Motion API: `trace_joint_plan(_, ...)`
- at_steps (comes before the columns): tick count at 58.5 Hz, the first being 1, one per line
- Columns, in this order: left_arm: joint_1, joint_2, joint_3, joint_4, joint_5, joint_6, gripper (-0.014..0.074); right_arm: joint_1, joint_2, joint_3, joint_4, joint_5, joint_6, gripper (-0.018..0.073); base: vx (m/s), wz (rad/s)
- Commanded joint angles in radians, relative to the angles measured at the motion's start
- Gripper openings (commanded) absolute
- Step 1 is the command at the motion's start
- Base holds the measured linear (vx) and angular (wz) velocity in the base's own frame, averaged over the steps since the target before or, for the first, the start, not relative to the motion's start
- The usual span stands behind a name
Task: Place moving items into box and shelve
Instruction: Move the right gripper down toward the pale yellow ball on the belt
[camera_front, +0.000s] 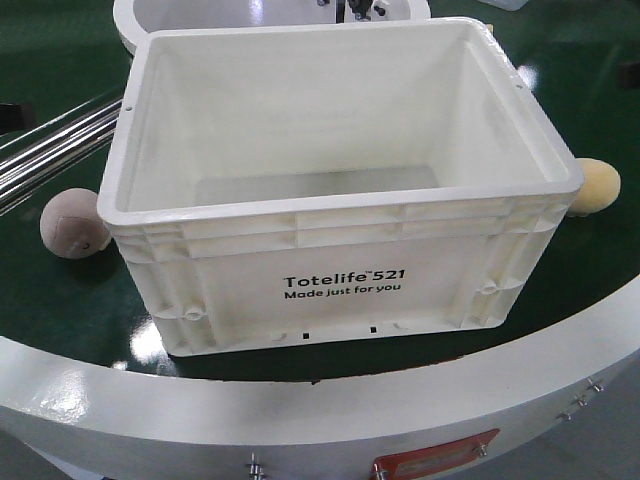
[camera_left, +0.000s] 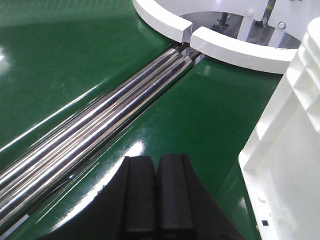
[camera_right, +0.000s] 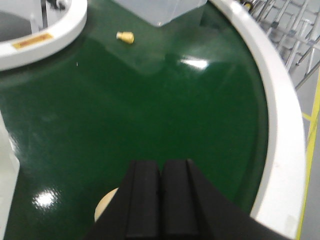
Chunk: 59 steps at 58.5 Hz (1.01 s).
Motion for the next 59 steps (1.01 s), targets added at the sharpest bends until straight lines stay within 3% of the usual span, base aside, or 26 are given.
trace_joint_plan(1,-0.003,-0.014,-0.034,0.002,-0.066,0.004,0.003,-0.033,0.038,-0.034,-0.009,-0.08,0.039,0.0043,0.0,0.0)
trace_joint_plan(10,-0.003,-0.013,-0.034,0.002,-0.027,0.013,0.0148,-0.157,0.109,-0.034,0.075,-0.051,0.176,0.02,0.0,0.0)
trace_joint_plan(15,-0.003,-0.013,-0.034,-0.009,-0.032,0.012,0.026,-0.204,0.109,-0.034,0.138,-0.067,0.171,0.0335,0.0,0.0)
trace_joint_plan(24,-0.003,-0.013,-0.034,-0.056,-0.024,0.012,0.0464,-0.216,0.122,-0.034,0.139,-0.161,0.117,0.0537,0.0,0.0)
trace_joint_plan(33,-0.003,-0.013,-0.034,-0.112,0.003,0.012,0.0552,-0.213,0.188,-0.034,0.156,-0.202,0.117,0.0543,0.0,0.0)
trace_joint_plan(48,-0.003,-0.013,-0.034,-0.113,0.017,0.012,0.0533,-0.211,0.316,-0.034,0.17,-0.168,0.117,0.0515,0.0,0.0)
trace_joint_plan(59,-0.003,-0.013,-0.034,-0.112,0.034,0.012,0.0533,-0.158,0.33,-0.034,0.166,-0.209,0.105,0.0515,0.0,0.0)
